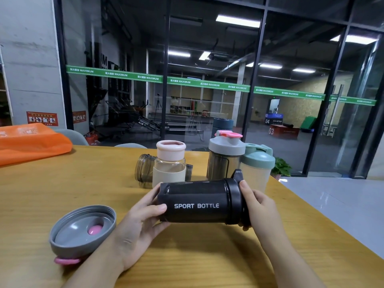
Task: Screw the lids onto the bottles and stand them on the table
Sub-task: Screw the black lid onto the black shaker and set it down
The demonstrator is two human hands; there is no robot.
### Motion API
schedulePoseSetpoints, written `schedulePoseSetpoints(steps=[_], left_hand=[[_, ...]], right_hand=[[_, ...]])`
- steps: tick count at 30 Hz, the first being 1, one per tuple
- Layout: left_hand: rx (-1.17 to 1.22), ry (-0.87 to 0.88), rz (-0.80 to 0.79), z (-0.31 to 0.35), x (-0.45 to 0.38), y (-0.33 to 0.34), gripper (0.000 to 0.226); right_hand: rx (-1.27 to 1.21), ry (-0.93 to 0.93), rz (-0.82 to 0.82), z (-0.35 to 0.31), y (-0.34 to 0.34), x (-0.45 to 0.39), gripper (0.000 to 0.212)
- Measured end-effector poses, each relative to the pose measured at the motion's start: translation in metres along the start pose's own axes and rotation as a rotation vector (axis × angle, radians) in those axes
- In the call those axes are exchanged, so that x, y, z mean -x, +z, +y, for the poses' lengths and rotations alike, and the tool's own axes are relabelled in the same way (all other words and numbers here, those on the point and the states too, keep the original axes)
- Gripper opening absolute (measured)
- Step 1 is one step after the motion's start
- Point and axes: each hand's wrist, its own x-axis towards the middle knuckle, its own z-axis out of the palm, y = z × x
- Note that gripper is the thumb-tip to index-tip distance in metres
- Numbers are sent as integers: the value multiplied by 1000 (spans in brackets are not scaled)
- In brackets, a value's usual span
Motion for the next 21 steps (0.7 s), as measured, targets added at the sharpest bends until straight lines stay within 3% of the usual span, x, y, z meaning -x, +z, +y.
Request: schedulePoseSetpoints(steps=[5, 8, 11, 15, 17, 21], left_hand=[[13, 35, 2, 1, 0, -1, 71], [36, 16, 19, -1, 0, 1, 79], [62, -36, 48, -4, -1, 3, 66], [55, -119, -4, -5, -1, 5, 112], [29, -135, -7, -4, 0, 6, 120], [14, -123, 35, -7, -2, 7, 102]], right_hand=[[4, 26, -9, -1, 2, 1, 42], [20, -55, -1, -2, 4, 2, 35], [15, -138, -8, 1, 6, 3, 30], [-20, -239, -11, 2, 6, 3, 41], [-32, -297, -27, 0, 6, 5, 37], [-48, -335, -67, -1, 8, 5, 27]])
